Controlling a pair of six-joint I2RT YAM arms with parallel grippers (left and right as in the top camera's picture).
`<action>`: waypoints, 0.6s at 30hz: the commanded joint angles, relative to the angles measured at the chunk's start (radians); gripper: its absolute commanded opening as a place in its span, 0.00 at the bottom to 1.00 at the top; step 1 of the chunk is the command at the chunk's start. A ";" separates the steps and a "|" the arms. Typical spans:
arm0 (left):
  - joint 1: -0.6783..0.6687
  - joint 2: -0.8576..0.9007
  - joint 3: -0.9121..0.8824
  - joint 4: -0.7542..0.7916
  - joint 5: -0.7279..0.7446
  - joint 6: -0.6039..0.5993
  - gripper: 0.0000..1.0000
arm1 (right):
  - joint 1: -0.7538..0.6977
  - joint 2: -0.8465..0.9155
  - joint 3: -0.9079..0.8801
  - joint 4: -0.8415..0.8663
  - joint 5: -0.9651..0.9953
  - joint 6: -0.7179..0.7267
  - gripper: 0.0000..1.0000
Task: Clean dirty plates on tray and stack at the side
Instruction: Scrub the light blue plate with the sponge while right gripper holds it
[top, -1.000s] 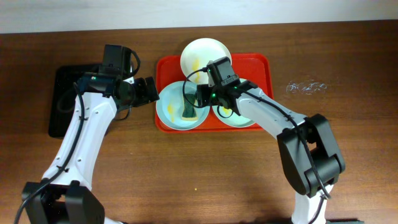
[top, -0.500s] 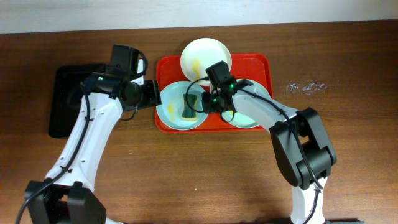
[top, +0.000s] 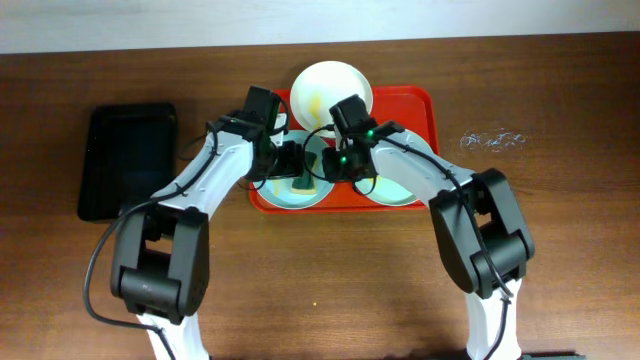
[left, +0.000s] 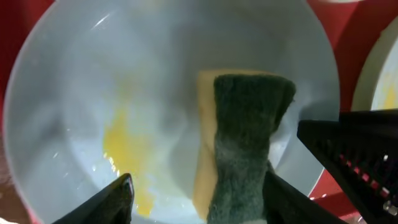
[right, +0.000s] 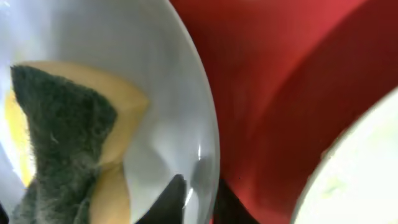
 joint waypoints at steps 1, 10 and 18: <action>-0.016 0.050 0.003 0.034 0.058 0.016 0.64 | -0.014 0.007 0.015 0.004 -0.006 0.026 0.10; -0.065 0.061 0.003 0.134 0.055 0.015 0.61 | -0.021 0.007 0.015 0.000 -0.025 0.026 0.04; -0.089 0.119 0.003 0.141 -0.127 -0.064 0.11 | -0.021 0.007 0.015 -0.003 -0.032 0.026 0.04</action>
